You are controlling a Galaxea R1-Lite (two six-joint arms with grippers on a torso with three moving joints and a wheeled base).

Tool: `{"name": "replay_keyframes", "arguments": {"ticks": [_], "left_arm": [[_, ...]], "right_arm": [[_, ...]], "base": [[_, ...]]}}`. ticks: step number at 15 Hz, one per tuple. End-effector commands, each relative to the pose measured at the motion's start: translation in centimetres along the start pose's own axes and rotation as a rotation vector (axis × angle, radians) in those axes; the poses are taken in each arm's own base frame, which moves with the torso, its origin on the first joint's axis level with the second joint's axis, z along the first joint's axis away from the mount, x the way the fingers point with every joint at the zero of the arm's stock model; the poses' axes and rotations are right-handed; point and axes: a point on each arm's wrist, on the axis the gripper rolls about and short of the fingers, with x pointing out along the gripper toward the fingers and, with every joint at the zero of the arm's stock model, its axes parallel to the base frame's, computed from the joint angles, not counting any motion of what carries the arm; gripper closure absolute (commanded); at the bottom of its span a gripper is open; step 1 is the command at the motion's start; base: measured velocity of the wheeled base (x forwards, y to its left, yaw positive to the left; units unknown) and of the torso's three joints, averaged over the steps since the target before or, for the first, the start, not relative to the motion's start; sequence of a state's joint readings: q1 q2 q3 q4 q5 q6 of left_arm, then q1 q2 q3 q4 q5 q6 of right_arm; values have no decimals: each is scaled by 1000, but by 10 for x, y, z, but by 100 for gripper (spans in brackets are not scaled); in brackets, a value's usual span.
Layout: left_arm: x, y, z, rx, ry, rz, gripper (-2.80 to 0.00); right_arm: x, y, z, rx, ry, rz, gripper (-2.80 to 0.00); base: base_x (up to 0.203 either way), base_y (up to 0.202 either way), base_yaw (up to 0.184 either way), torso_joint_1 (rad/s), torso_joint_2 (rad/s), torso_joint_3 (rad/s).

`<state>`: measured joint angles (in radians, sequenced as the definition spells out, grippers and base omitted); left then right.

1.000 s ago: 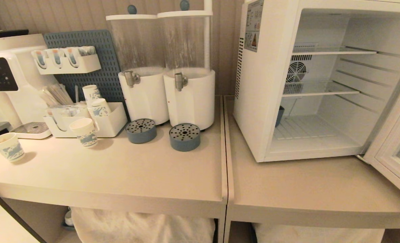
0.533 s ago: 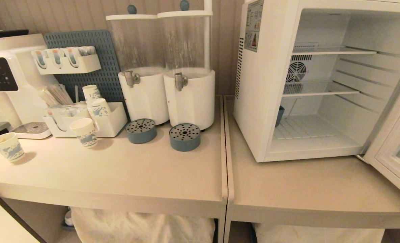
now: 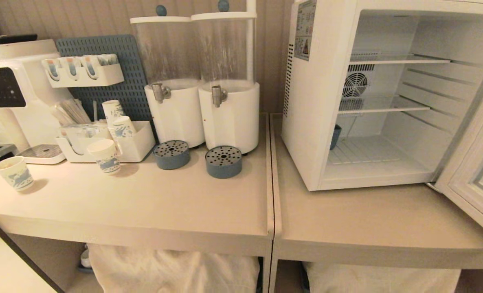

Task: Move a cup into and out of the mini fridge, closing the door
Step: Place the ceramic cup on the table

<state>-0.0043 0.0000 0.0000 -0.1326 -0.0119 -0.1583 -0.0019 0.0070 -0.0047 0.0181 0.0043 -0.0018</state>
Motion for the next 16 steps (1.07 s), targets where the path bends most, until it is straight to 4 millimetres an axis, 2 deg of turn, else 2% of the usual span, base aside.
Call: {"name": "replay_keyframes", "arguments": {"ticks": [1,9,16], "left_arm": [[1,2,-11,-2,34,5,0],[1,2,-11,-2,34,5,0],[1,2,-11,-2,34,5,0]], "right_arm": [[0,0,0,-1,3,1,0],[0,0,0,0,4,1,0],[1,0,0,0,7,0,0]], "base": [[-186,0,-1,6,-6,3],[-190,0,0,2,2,0],[-10,0,0,-1,0,1]]}}
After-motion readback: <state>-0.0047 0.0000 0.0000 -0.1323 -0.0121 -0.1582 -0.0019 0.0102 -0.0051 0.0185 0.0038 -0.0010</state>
